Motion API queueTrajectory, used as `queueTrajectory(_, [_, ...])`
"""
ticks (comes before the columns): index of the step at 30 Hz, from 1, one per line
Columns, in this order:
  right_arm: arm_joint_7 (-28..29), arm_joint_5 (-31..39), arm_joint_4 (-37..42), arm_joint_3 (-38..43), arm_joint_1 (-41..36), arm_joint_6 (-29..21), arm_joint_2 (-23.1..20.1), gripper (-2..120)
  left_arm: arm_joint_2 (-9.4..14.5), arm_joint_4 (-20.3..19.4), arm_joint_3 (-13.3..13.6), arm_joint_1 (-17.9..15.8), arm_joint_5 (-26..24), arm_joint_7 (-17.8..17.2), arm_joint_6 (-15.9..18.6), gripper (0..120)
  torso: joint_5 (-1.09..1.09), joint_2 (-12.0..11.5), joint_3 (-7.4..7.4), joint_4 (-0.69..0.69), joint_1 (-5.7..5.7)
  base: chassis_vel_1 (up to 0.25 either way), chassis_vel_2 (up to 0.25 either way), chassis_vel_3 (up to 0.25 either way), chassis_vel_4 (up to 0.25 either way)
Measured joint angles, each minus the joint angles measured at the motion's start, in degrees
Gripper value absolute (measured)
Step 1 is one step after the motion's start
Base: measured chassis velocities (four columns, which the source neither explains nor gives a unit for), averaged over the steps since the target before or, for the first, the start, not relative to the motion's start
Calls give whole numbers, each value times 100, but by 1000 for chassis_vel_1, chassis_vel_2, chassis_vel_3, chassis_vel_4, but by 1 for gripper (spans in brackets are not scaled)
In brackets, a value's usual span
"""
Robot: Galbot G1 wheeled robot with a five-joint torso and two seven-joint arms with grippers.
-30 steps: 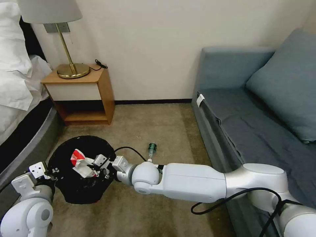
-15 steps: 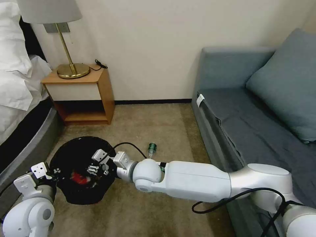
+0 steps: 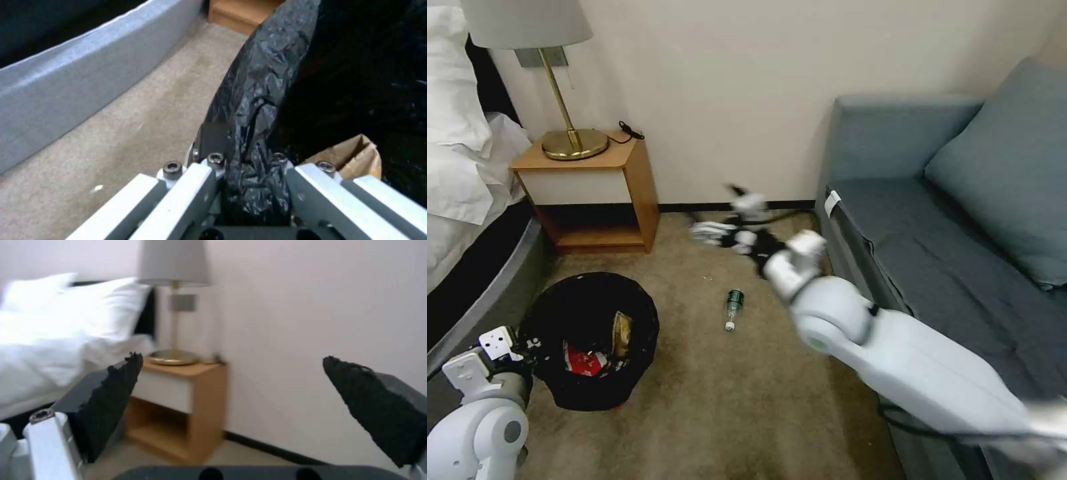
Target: Pick up the trash bin, then pick up the garbage on the floor and place it into the trash bin.
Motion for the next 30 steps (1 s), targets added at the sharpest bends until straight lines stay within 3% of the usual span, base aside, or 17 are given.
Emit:
queueTrajectory(3, [34, -546, 325, 507, -1228, 110, -115, 100, -15, 55, -35, -11, 3, 5, -21, 2, 1, 0, 0, -2, 0, 0, 0, 0, 0])
queueTrajectory(7, [31, -899, 336, 756, -1910, 203, 49, 100, -18, 81, -45, -12, 4, 9, -26, 2, 0, 0, 0, 0, 0, 0, 0, 0, 0])
queueTrajectory(21, [-105, -1094, 58, 584, -1905, 284, 187, 100, -12, 114, -56, -20, 5, 13, -41, 2, -2, 0, -1, 1, -1, -15, 9, 16, -13])
queueTrajectory(30, [-126, -1098, -40, 521, -1819, 277, 189, 100, -24, 123, -19, -49, 25, 16, -42, 2, -2, 0, 1, 0, 0, -160, 172, 176, -183])
